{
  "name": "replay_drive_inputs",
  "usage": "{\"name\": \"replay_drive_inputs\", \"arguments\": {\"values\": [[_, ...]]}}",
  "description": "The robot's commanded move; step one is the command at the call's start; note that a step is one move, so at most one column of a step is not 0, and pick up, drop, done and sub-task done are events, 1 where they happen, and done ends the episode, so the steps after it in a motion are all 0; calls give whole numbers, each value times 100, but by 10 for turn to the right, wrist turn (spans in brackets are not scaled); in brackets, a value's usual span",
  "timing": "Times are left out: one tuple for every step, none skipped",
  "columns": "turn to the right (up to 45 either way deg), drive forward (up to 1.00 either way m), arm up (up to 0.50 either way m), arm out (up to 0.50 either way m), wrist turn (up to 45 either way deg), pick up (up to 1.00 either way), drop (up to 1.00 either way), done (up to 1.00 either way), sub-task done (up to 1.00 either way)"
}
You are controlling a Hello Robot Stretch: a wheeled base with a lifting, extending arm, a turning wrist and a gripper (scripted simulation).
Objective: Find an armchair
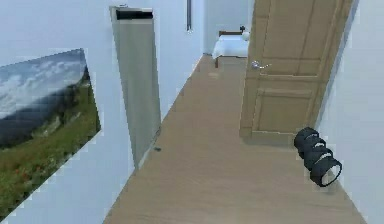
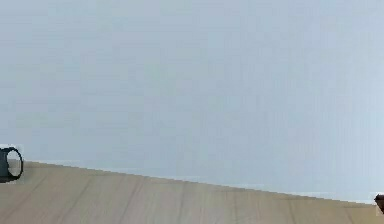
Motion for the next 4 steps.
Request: {"name": "replay_drive_inputs", "arguments": {"values": [[30,0,0,0,0,0,0,0,0],[0,100,0,0,0,0,0,0,0],[30,0,0,0,0,0,0,0,0],[0,100,0,0,0,0,0,0,0]]}}
